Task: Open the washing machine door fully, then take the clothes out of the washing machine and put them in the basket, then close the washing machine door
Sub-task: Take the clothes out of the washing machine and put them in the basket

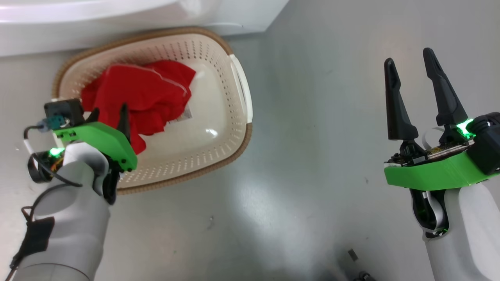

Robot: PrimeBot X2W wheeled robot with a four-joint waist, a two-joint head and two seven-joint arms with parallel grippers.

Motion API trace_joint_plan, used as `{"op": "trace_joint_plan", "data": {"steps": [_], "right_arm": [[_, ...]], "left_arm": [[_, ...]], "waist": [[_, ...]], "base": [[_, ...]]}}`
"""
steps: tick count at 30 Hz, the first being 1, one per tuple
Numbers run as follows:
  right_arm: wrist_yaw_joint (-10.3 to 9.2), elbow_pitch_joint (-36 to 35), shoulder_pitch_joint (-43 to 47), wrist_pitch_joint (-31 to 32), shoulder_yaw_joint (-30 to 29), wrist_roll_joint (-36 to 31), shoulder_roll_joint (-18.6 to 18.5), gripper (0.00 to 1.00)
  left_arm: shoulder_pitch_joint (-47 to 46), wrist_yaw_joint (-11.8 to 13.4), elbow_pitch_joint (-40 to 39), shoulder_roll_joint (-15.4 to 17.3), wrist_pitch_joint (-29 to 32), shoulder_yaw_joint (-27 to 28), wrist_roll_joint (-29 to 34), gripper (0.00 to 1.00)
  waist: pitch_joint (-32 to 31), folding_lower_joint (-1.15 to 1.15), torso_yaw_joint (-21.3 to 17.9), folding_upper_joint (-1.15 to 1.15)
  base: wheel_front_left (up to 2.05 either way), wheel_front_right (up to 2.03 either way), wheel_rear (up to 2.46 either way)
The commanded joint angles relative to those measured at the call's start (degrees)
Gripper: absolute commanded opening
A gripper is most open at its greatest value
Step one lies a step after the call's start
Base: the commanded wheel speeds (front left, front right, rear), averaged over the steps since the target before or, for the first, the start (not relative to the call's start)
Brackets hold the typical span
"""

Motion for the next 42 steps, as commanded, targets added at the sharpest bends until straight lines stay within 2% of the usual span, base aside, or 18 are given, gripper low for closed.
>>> {"op": "trace_joint_plan", "data": {"steps": [1,9,14,24,25,33,42], "right_arm": [[0.36,-0.95,0.93,-0.36,1.15,0.45,0.04,1.0],[0.36,0.25,2.43,-0.36,1.06,-0.1,0.04,1.0],[0.36,1.16,3.64,-0.36,0.77,-0.4,0.04,1.0],[0.36,2.97,6.0,-0.36,-0.07,-1.28,0.04,1.0],[0.36,2.97,6.0,-0.36,-0.07,-1.28,0.04,1.0],[0.36,4.26,7.84,-0.36,-0.39,-1.38,0.04,1.0],[0.36,5.2,11.4,-0.36,-0.7,-2.26,0.04,1.0]], "left_arm": [[2.52,-0.84,-0.43,1.25,-1.01,0.71,-0.9,1.0],[6.18,-2.24,-4.31,0.79,-4.3,0.91,-2.03,1.0],[11.13,-2.39,-14.3,0.69,-4.63,2.44,-1.6,1.0],[25.64,1.32,-35.27,-0.12,-4.66,5.59,3.11,1.0],[25.64,1.32,-35.27,-0.12,-4.66,5.59,3.11,1.0],[35.29,2.93,-51.86,-0.68,-4.66,9.18,5.37,1.0],[45.82,4.64,-63.05,-0.31,-4.66,11.22,7.24,1.0]], "waist": [[-2.29,0.0,1.17,0.0],[-8.44,0.0,2.61,0.0],[-12.57,0.0,3.37,0.0],[-20.93,0.0,4.58,0.0],[-20.93,0.0,4.58,0.0],[-26.91,0.0,5.14,0.0],[-33.47,0.0,4.8,0.0]], "base": [[0.0,0.0,0.0],[0.0,0.0,0.0],[0.0,0.0,0.0],[0.0,0.0,0.0],[0.0,0.0,0.0],[0.0,0.0,0.0],[0.0,0.0,0.0]]}}
